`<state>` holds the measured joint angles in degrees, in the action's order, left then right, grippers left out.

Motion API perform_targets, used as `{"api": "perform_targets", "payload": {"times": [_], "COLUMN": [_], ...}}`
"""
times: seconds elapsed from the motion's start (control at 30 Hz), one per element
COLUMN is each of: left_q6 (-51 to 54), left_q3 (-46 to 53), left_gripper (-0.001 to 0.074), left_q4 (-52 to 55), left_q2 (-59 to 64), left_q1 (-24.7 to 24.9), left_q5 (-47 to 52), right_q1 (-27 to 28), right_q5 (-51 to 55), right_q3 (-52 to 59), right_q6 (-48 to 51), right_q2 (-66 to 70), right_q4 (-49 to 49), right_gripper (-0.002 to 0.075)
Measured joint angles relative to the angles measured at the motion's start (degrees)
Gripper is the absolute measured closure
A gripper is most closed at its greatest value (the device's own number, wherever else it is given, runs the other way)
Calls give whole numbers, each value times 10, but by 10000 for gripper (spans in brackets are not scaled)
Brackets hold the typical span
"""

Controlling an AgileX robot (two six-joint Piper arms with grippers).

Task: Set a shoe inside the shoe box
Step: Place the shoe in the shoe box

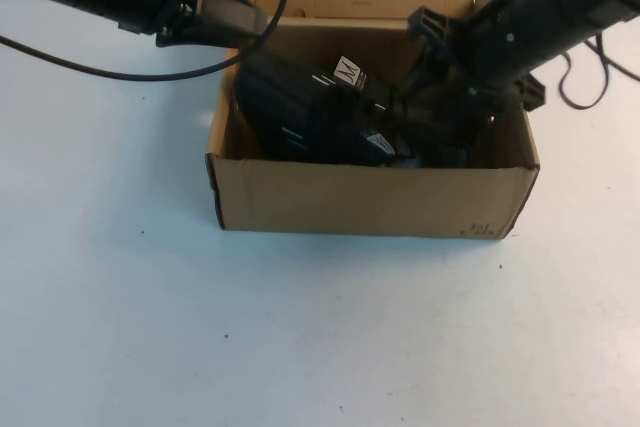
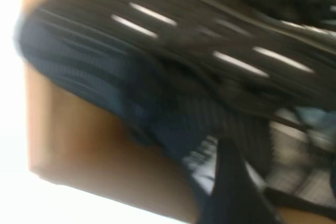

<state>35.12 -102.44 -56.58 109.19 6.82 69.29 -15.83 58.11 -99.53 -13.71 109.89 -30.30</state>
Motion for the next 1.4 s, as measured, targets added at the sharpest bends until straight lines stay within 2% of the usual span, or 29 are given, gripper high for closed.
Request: {"api": "perform_targets", "payload": {"times": [0.17, 0.43, 0.93, 1.13, 1.4], "left_q6": [0, 0, 0, 0, 0], "left_q3": [0, 0, 0, 0, 0], "left_gripper": [437, 437, 437, 437, 437], "left_q4": [1, 1, 1, 1, 1], "left_q2": [0, 1, 1, 1, 1], "left_q1": [0, 0, 0, 0, 0], "left_q5": [0, 0, 0, 0, 1], "right_q1": [4, 4, 4, 4, 5], "right_q5": [39, 36, -62, -88, -131], "right_q3": [-7, -8, -8, -8, -8], "right_q6": [-8, -19, -25, -15, 76], "right_q2": [-1, 24, 53, 74, 80], "right_q4": [49, 21, -9, -56, -170], "right_gripper": [370, 364, 351, 350, 349]}}
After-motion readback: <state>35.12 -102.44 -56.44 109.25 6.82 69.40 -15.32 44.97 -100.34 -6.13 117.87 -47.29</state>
